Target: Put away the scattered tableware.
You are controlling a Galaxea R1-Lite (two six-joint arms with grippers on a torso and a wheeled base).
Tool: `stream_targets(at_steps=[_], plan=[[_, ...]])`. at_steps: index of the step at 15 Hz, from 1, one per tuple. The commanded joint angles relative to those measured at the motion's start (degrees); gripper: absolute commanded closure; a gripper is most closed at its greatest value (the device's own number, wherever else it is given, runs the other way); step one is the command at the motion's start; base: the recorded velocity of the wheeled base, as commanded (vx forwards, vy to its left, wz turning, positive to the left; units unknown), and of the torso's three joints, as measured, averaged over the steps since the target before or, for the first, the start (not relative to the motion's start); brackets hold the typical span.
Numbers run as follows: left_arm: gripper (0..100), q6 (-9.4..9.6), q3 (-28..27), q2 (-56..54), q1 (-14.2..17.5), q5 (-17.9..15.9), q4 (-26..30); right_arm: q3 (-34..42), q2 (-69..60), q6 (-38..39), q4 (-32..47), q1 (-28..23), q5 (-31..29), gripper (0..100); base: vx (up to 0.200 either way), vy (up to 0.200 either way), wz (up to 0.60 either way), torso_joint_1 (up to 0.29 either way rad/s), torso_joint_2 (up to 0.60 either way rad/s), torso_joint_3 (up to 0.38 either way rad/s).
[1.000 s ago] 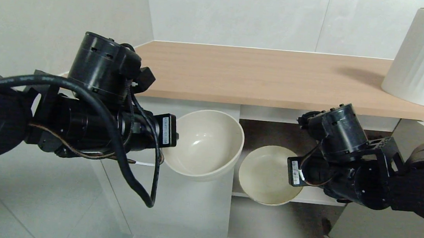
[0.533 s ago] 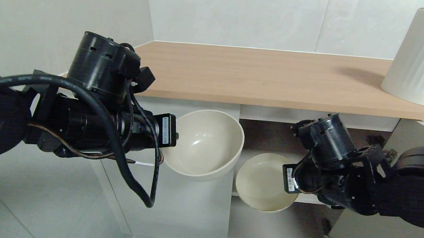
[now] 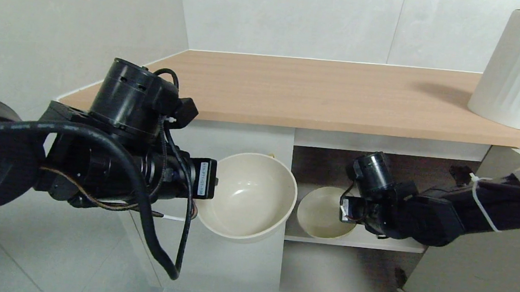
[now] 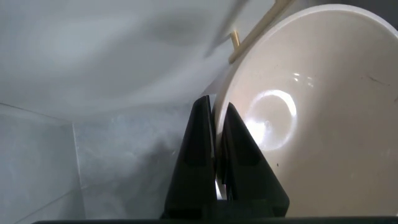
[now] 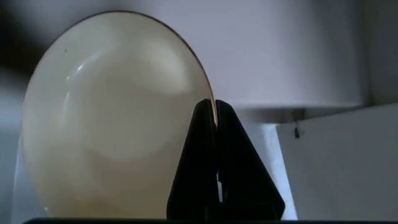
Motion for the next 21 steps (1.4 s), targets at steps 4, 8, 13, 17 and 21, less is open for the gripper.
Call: stream_targets(at_steps=[4, 8, 13, 17, 21], plan=[[100, -0.04, 0.2, 0.8, -0.5, 0.1, 0.0, -11.2, 15.8, 4.0, -0.1, -8.2, -1.0, 100, 0.0, 0.0, 0.0, 0.0, 0.0, 0.0], [100, -0.04, 0.2, 1.0, -0.5, 0.1, -0.1, -16.2, 22.4, 4.9, -0.1, -10.5, -3.4, 100, 0.0, 0.0, 0.0, 0.0, 0.0, 0.0], [100, -0.04, 0.2, 1.1, -0.7, 0.1, -0.1, -19.0, 26.2, 4.8, -0.1, -11.7, -4.1, 100, 0.0, 0.0, 0.0, 0.0, 0.0, 0.0], [100, -0.04, 0.2, 1.0, -0.7, 0.1, -0.1, -20.6, 27.0, 4.8, -0.1, -11.9, -4.2, 100, 0.0, 0.0, 0.0, 0.0, 0.0, 0.0], [100, -0.04, 0.1, 1.0, -0.7, 0.1, -0.1, -20.5, 26.8, 4.9, -0.1, -11.8, -4.2, 0, 0.0, 0.0, 0.0, 0.0, 0.0, 0.0]])
